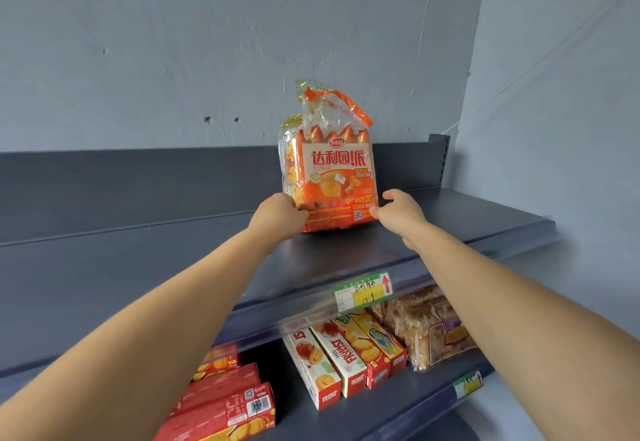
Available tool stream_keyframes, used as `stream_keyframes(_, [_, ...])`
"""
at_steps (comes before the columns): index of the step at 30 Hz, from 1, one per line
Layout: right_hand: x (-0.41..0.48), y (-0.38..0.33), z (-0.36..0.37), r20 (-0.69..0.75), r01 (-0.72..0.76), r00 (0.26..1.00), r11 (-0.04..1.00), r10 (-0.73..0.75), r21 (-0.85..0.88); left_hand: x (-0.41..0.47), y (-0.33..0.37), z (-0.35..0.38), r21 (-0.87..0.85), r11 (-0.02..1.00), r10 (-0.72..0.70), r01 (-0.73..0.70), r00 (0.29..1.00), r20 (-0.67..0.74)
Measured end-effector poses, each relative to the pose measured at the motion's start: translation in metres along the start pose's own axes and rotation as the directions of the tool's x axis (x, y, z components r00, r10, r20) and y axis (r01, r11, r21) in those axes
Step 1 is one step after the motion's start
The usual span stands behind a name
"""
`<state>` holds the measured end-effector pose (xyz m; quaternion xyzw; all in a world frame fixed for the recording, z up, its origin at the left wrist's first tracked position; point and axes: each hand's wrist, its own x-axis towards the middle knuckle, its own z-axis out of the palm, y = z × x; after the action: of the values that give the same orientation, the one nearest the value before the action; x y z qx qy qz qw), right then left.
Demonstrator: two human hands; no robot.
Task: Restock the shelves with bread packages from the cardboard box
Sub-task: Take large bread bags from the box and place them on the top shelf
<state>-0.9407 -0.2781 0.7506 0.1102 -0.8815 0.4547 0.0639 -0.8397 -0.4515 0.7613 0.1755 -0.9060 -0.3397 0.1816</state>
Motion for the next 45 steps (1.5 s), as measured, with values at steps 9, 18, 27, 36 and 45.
stream_keyframes(9, [-0.061,-0.016,0.002,-0.128,0.003,0.992,0.996,-0.014,-0.084,-0.024,-0.019,-0.023,0.198,0.938,0.275,-0.286,0.958,0.079])
stream_keyframes(18, [-0.167,-0.029,0.019,-0.313,-0.149,0.945,0.976,0.092,-0.162,-0.08,-0.045,-0.052,0.209,0.793,0.55,-0.572,0.82,0.156])
stream_keyframes(27, [-0.286,-0.029,0.022,-0.371,-0.223,0.918,0.957,0.142,-0.186,-0.172,-0.068,-0.065,0.223,0.644,0.726,-0.731,0.677,0.124])
stream_keyframes(36, [-0.409,-0.008,0.044,-0.275,-0.262,0.942,0.933,0.192,-0.246,-0.271,-0.128,-0.063,0.255,0.665,0.669,-0.702,0.712,0.215])
stream_keyframes(45, [-0.531,0.013,0.075,-0.228,-0.316,0.941,0.896,0.252,-0.313,-0.362,-0.203,-0.071,0.213,0.668,0.625,-0.713,0.693,0.359])
